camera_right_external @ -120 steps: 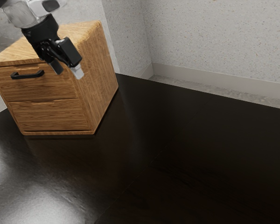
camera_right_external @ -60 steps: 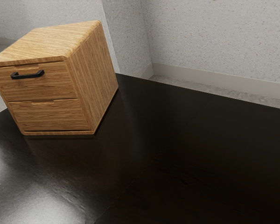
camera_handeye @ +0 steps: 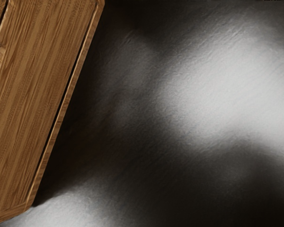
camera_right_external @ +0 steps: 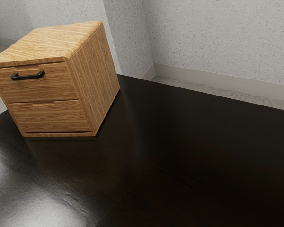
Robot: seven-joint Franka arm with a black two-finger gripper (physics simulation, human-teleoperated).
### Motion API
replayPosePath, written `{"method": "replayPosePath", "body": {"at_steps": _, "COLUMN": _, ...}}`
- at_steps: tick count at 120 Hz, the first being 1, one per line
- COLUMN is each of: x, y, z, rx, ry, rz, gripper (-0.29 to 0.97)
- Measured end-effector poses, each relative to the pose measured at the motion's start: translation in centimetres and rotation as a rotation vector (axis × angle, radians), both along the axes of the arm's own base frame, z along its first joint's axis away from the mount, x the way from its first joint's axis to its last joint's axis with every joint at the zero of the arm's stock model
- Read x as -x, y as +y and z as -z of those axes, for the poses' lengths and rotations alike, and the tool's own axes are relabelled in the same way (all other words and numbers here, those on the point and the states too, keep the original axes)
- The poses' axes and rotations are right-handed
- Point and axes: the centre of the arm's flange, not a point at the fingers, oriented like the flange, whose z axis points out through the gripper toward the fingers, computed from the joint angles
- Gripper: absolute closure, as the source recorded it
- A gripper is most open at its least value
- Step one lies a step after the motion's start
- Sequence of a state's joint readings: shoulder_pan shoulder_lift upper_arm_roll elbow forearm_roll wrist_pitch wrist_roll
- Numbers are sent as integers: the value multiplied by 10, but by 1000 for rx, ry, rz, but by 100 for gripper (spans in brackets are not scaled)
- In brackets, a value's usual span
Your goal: Pull the drawer handle with one arm to open the drawer
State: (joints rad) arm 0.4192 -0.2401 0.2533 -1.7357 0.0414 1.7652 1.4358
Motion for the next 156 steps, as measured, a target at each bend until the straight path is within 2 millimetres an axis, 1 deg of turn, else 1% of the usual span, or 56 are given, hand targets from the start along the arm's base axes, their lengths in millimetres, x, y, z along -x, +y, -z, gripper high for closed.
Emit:
{"method": "replayPosePath", "body": {"at_steps": 9, "x": -8, "y": -9, "z": 2, "rx": -7, "ry": -6, "rz": 73, "gripper": 0}}
{"method": "replayPosePath", "body": {"at_steps": 26, "x": -12, "y": -8, "z": 0, "rx": -15, "ry": -27, "rz": 149, "gripper": 0}}
{"method": "replayPosePath", "body": {"at_steps": 49, "x": -40, "y": 3, "z": -5, "rx": -47, "ry": -42, "rz": 218, "gripper": 0}}
{"method": "replayPosePath", "body": {"at_steps": 72, "x": -67, "y": 15, "z": 6, "rx": -55, "ry": -32, "rz": 263, "gripper": 0}}
{"method": "replayPosePath", "body": {"at_steps": 82, "x": -74, "y": 17, "z": 3, "rx": -72, "ry": -41, "rz": 277, "gripper": 0}}
{"method": "replayPosePath", "body": {"at_steps": 98, "x": -90, "y": 25, "z": 4, "rx": -99, "ry": -46, "rz": 287, "gripper": 1}}
{"method": "replayPosePath", "body": {"at_steps": 106, "x": -98, "y": 29, "z": 1, "rx": -113, "ry": -48, "rz": 290, "gripper": 1}}
{"method": "replayPosePath", "body": {"at_steps": 114, "x": -102, "y": 28, "z": -2, "rx": -120, "ry": -49, "rz": 297, "gripper": 1}}
{"method": "replayPosePath", "body": {"at_steps": 127, "x": -108, "y": 30, "z": 3, "rx": -117, "ry": -37, "rz": 301, "gripper": 2}}
{"method": "replayPosePath", "body": {"at_steps": 140, "x": -111, "y": 42, "z": 11, "rx": -113, "ry": -17, "rz": 287, "gripper": 2}}
{"method": "replayPosePath", "body": {"at_steps": 146, "x": -110, "y": 46, "z": 13, "rx": -110, "ry": -12, "rz": 282, "gripper": 4}}
{"method": "replayPosePath", "body": {"at_steps": 156, "x": -109, "y": 47, "z": 9, "rx": -114, "ry": -13, "rz": 280, "gripper": 7}}
